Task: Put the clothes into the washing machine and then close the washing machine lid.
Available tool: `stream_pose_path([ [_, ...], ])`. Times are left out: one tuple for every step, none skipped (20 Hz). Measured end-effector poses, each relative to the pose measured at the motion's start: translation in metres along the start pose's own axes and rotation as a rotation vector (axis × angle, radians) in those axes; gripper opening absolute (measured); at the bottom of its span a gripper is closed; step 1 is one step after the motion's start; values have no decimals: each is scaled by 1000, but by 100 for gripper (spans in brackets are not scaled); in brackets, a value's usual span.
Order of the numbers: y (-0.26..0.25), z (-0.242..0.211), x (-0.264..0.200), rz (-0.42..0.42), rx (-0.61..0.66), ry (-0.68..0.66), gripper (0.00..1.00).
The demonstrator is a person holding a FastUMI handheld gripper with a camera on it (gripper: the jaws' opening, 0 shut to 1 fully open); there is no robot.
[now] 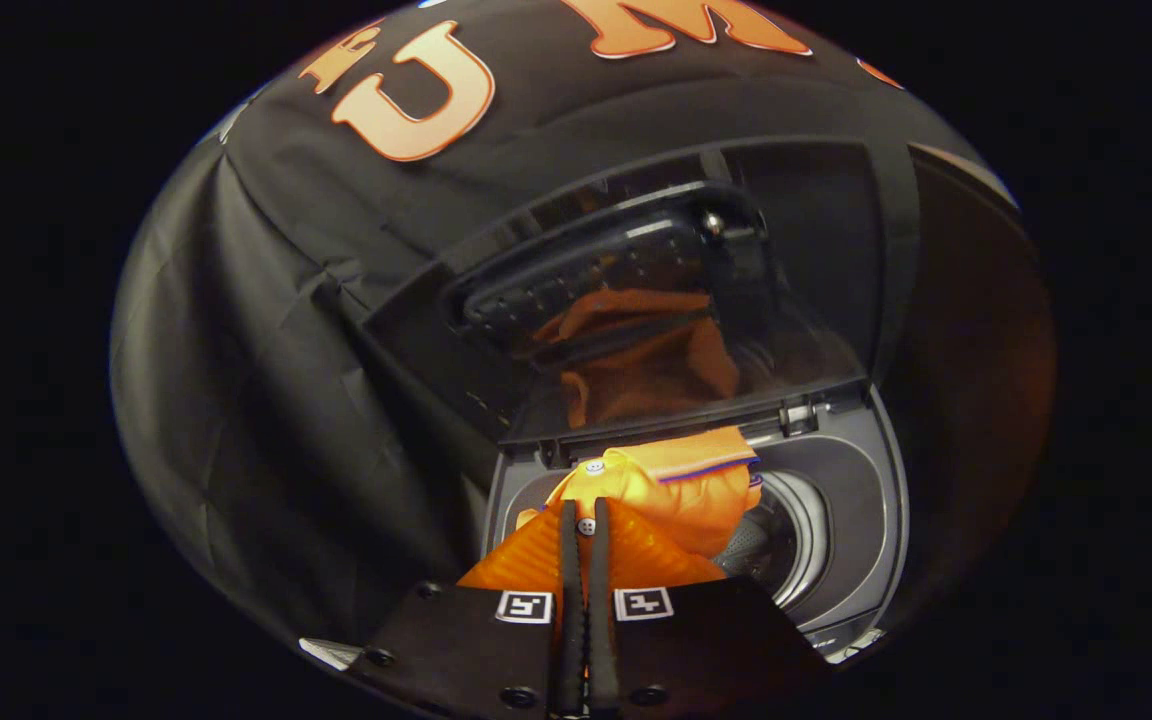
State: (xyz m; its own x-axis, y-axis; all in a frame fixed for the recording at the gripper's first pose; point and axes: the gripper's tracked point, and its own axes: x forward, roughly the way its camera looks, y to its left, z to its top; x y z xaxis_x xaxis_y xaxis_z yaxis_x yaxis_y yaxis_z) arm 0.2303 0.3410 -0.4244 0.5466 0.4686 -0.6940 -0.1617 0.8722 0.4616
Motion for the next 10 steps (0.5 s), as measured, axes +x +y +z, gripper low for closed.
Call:
stream_pose_path([
  [-4,-5,7,-8,3,14,9],
  [-7,-9,12,-13,9,21,9],
  [-10,-13,18,-22,12,29,9],
  [-13,-15,23,-29,16,34,9],
  [-16,-17,26,-37,20,40,9],
  [-21,-19,29,-52,20,44,9],
  [-26,-23,33,-62,23,53,9],
  [-30,-26,38,-65,33,60,9],
  [-33,-29,43,-72,42,67,9],
  [-38,-32,49,-82,46,73,9],
])
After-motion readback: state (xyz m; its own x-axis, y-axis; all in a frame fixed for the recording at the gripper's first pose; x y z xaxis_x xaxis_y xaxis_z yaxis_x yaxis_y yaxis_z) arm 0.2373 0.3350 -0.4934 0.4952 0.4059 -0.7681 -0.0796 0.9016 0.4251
